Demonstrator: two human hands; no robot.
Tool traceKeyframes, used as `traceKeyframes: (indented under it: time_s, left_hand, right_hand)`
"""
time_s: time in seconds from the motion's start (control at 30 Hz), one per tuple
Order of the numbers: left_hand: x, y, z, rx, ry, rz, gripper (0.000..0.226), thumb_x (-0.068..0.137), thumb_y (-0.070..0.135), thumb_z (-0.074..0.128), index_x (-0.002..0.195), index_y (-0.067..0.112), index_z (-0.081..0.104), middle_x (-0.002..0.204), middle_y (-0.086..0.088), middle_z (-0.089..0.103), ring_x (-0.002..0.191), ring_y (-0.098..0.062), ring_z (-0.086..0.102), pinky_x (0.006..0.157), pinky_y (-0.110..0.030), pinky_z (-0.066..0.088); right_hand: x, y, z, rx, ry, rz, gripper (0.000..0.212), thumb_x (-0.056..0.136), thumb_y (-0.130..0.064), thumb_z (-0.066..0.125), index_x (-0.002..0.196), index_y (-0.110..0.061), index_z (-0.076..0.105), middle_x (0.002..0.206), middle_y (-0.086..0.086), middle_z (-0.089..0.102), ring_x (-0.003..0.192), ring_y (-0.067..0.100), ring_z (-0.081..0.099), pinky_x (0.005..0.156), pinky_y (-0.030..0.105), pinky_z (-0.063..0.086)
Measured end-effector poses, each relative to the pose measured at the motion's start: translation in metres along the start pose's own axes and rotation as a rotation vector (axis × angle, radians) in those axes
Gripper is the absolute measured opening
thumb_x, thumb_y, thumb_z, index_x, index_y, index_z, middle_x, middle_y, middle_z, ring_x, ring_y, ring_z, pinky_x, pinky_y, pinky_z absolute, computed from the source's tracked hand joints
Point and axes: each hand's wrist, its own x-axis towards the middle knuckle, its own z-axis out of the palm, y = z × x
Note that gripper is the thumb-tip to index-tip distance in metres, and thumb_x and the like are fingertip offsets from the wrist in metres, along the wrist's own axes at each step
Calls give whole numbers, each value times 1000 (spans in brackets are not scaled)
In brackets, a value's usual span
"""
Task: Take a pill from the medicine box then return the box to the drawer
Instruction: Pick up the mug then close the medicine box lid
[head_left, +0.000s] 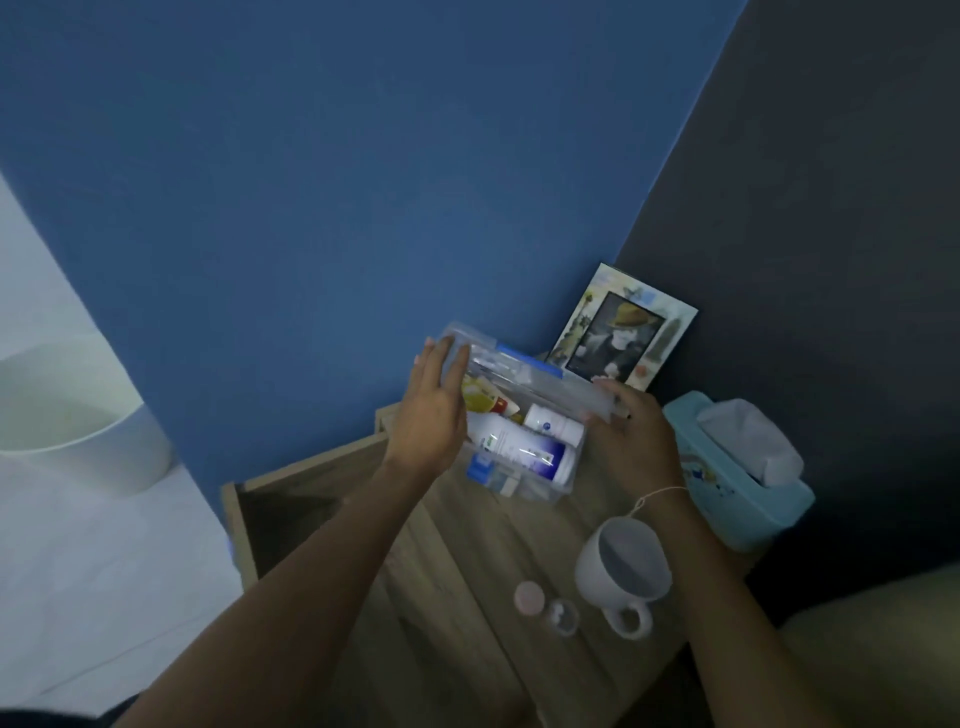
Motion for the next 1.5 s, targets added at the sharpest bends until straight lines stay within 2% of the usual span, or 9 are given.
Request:
traceKeyframes:
  time_s: [0.17, 0.23, 0.37, 0.53, 0.93, 1.1, 1.23, 1.33, 1.5]
  left_hand:
    - [-41, -7, 5, -42, 26, -75, 48, 100, 13, 39, 146, 5, 30, 150, -20, 32, 140, -34, 32, 109, -40, 36]
    - [-50, -13, 8, -22, 4, -95, 48, 99, 13, 41, 145, 3, 34, 145, -24, 36, 133, -38, 41, 107, -44, 42]
    - [-50, -29, 10, 98, -67, -128, 50, 100, 25, 41, 147, 9, 33, 153, -25, 27, 137, -41, 34, 112, -51, 33]
    - [-48, -42, 12, 102, -181, -95, 53, 101, 33, 34, 151, 20, 21, 160, -13, 15, 148, -31, 17, 120, -47, 21]
    - [-52, -36, 10, 51, -275, -203, 56, 101, 29, 34, 152, 24, 10, 161, -11, 8, 144, -36, 26, 107, -47, 41]
    - [-61, -31, 2, -71, -260, -167, 64, 99, 21, 41, 152, 15, 7, 162, -14, 1, 148, -34, 13, 117, -42, 27]
    - [-79, -12, 6, -271, -7, -470, 48, 93, 9, 47, 139, 7, 34, 143, -17, 38, 128, -31, 46, 97, -29, 39]
    - [-82, -1, 11, -319, -178, -659, 31, 95, 12, 45, 125, 7, 51, 124, -15, 59, 112, -28, 59, 83, -29, 43]
    - [-78, 7, 18, -485, -351, -667, 37, 97, 12, 44, 133, 6, 50, 135, -12, 56, 123, -25, 53, 102, -36, 43]
  right_hand:
    - [-22, 3, 11, -105, -129, 31, 45, 72, -7, 79, 109, -16, 56, 99, 2, 63, 75, 5, 59, 56, 1, 40]
    - [-28, 6, 16, -106, -165, 37, 56, 72, 0, 76, 122, -14, 56, 109, 5, 62, 86, -3, 63, 69, 2, 44]
    - [-32, 11, 25, -302, -229, -17, 64, 75, 4, 72, 135, -6, 51, 138, 16, 51, 126, 27, 51, 106, 30, 40]
    - [-33, 16, 30, -445, -261, -39, 56, 80, -3, 70, 134, -9, 55, 143, 14, 45, 126, 27, 49, 105, 32, 41]
    - [-42, 7, 33, -520, -281, -28, 50, 87, -5, 62, 136, -10, 52, 145, 14, 41, 131, 26, 44, 104, 25, 33]
    - [-26, -11, 25, -598, -205, -55, 37, 81, -32, 67, 108, -7, 71, 119, 17, 62, 116, 31, 55, 97, 33, 43]
    - [-14, -18, 32, -591, -404, -41, 73, 93, -48, 52, 151, -14, 24, 162, 10, 15, 150, 29, 8, 120, 40, 11]
    - [-15, -11, 43, -610, -453, -64, 67, 100, -45, 36, 153, -9, 14, 163, 12, 7, 151, 25, 2, 123, 39, 3]
    - [-23, 5, 50, -643, -443, -110, 66, 102, -43, 25, 152, -4, 5, 163, 13, -1, 151, 24, -6, 122, 34, -3]
